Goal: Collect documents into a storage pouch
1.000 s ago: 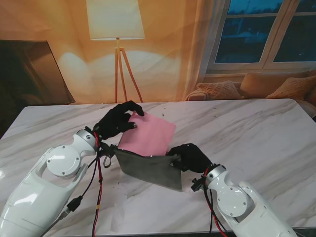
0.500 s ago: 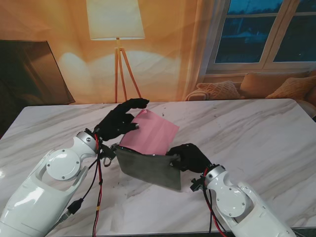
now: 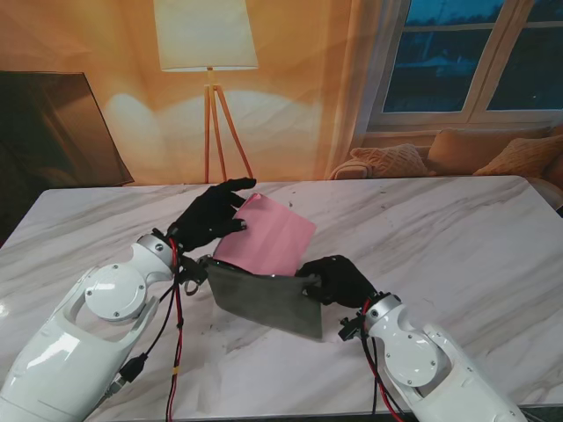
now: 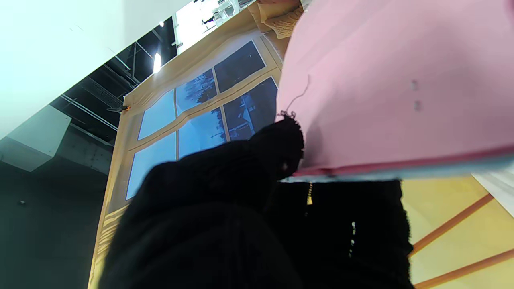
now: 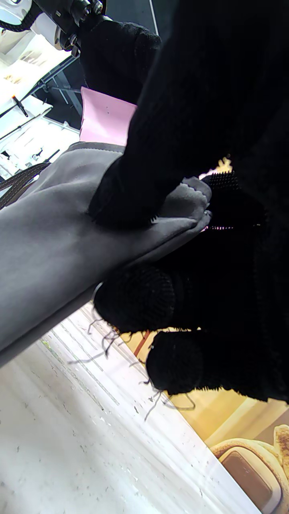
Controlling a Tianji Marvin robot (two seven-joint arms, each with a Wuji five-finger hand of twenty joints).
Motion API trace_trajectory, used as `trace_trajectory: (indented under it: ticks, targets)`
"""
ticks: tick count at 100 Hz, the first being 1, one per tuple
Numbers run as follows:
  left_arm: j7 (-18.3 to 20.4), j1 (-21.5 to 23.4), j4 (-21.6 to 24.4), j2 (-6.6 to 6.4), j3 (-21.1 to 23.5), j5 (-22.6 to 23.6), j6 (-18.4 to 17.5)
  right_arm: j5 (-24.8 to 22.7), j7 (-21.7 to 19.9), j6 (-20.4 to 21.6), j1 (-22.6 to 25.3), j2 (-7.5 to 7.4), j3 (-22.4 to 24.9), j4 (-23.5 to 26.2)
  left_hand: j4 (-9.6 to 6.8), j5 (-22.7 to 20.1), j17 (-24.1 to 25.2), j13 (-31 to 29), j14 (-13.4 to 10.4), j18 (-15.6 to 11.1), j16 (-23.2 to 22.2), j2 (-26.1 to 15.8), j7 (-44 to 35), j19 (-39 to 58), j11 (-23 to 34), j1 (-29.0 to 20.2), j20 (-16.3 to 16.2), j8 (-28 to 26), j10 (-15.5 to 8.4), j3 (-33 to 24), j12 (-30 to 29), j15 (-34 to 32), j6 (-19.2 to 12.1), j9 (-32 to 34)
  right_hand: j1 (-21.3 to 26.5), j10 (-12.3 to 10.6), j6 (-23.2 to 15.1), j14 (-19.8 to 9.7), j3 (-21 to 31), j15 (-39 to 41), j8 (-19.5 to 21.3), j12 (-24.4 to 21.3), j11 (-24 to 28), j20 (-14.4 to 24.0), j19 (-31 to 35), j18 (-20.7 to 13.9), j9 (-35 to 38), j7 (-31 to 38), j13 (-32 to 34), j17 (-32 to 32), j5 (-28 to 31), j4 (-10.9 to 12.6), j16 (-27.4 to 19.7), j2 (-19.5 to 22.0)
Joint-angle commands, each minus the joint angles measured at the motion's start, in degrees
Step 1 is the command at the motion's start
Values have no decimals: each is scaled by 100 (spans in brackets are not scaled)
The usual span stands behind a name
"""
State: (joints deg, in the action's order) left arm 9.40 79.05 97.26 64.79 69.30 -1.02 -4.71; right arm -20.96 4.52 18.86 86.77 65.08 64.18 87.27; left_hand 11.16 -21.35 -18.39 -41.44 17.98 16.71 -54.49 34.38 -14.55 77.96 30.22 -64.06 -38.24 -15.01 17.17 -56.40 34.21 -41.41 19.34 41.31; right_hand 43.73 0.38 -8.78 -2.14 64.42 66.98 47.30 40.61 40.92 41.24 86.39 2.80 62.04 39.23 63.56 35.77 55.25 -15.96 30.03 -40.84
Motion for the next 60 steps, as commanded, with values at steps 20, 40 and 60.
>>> trace_trajectory:
  ticks: [20, 40, 60]
  targets:
    - [-23, 111, 129, 60, 93, -82, 323, 0, -60, -12, -8, 28, -26, -19, 18, -1593, -43, -284, 279, 147, -326, -85, -481, 170, -606, 67, -985, -341, -55, 379, 1728, -748, 165, 1186, 497, -42, -446, -317, 117, -131, 629, -31, 22, 77, 6, -63, -94, 1594, -79, -35, 1190, 151, -70, 579]
    - [-76, 137, 171, 76, 121, -105, 427, 2, -65, -19, -12, 28, -26, -19, 36, -2062, 68, -127, 108, 67, -604, -517, -1182, 243, -243, -45, -1300, -718, -27, 898, 2368, -1603, -479, 1229, 500, -32, -446, -311, 120, -134, 625, -31, 24, 76, 6, -64, -99, 1595, -84, -35, 1189, 152, -73, 576]
    - [-31, 195, 251, 87, 155, -292, 690, -9, -49, 2, -19, 30, -35, -38, -68, -2685, 451, 260, 83, -13, -749, -988, -2798, 39, -128, -410, -1843, -916, 40, 1665, 2904, -1917, -1087, 942, 499, -53, -446, -309, 119, -132, 623, -32, 26, 76, 5, -64, -98, 1597, -83, -35, 1189, 151, -74, 579]
